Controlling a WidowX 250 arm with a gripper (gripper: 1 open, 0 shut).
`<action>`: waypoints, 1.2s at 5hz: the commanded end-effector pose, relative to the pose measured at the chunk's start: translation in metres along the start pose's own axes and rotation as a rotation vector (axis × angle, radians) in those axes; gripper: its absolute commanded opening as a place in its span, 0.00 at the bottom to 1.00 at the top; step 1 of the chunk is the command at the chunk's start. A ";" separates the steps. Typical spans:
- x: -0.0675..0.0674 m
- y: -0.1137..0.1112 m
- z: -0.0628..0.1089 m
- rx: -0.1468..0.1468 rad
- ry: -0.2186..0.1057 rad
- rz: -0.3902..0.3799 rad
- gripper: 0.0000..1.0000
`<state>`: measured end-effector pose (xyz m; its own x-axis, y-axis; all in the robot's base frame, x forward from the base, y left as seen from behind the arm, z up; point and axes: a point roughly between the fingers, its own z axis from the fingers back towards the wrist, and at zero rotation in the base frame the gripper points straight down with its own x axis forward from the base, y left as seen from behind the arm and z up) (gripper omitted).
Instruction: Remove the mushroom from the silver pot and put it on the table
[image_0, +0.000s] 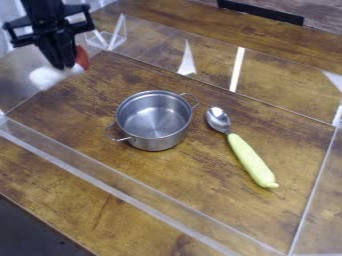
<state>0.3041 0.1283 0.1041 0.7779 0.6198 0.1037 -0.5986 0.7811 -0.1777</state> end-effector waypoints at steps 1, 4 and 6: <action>0.018 0.014 0.005 -0.003 -0.061 0.083 0.00; 0.045 0.006 0.016 -0.014 -0.038 0.142 1.00; 0.050 0.000 0.026 -0.016 -0.008 0.070 1.00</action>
<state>0.3346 0.1565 0.1158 0.7368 0.6749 0.0397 -0.6574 0.7289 -0.1913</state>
